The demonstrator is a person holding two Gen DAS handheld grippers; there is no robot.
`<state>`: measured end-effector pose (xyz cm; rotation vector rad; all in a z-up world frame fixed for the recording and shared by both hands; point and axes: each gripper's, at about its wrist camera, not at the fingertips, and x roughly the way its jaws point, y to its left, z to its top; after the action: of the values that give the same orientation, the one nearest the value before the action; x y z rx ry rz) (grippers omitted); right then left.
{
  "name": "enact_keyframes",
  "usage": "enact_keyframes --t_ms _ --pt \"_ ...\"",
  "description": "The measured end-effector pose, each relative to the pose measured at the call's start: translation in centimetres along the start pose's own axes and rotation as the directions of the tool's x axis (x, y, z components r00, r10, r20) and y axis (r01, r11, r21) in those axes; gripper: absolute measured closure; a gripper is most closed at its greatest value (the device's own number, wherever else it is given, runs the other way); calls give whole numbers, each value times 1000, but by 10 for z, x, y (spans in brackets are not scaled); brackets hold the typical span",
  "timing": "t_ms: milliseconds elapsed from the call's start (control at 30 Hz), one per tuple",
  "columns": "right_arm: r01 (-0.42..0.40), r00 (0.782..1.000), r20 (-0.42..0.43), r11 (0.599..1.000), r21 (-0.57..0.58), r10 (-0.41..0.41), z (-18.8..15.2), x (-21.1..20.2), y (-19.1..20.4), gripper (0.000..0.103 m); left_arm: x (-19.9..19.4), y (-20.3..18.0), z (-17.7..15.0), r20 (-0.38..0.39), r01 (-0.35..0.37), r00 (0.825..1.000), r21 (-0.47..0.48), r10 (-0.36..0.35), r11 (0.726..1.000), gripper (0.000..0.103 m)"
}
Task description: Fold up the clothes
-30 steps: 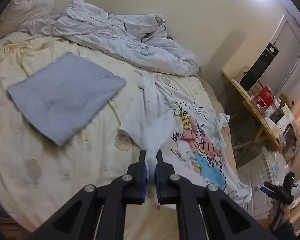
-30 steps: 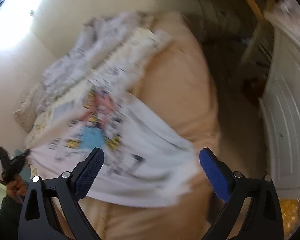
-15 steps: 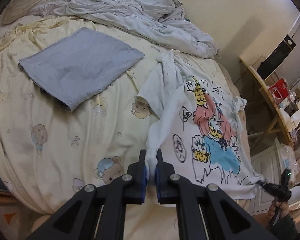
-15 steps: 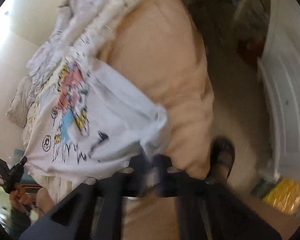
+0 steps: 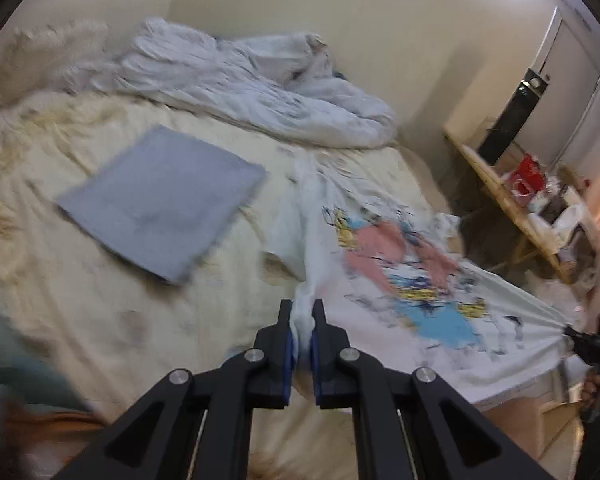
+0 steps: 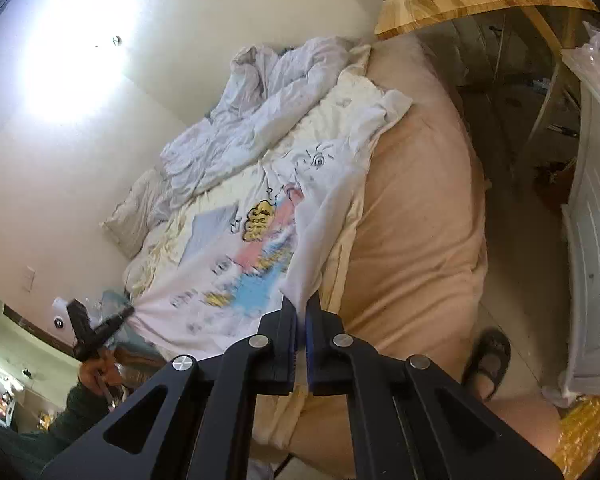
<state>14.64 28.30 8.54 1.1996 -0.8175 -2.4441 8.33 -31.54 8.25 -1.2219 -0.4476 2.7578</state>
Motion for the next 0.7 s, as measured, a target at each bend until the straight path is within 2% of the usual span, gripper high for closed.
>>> enact_keyframes --t_ms 67,167,233,300,367,433,533,600,667,700 --pt "61 996 -70 998 -3 -61 -15 8 -8 100 6 17 -8 -98 -47 994 -1 46 999 96" --pt "96 972 -220 994 59 -81 -46 41 -34 100 24 38 -27 -216 -142 965 55 150 988 96" --pt "140 932 -346 989 54 -113 -73 74 -43 100 41 50 -38 -269 -206 936 97 225 974 96" --pt "178 885 -441 984 26 -149 -98 105 -46 100 50 65 -40 -293 -258 918 68 266 964 96" --pt "213 855 -481 977 -14 -193 -110 123 -46 100 59 73 -42 -333 -273 902 56 276 960 95" --pt "225 824 -530 974 -14 -199 -119 134 -49 99 75 70 -51 -406 -287 858 129 315 949 92" --pt "267 789 -561 962 -55 -251 -122 133 -53 95 82 61 -60 -437 -303 818 225 374 926 89" --pt "298 783 -549 951 -81 -293 -118 124 -56 95 77 60 -59 -428 -323 805 265 411 909 76" --pt "315 791 -515 941 -122 -331 -105 118 -53 94 70 61 -56 -407 -355 790 305 458 884 69" --pt "324 800 -485 935 -145 -353 -96 115 -50 91 66 62 -55 -396 -372 782 324 482 870 65"
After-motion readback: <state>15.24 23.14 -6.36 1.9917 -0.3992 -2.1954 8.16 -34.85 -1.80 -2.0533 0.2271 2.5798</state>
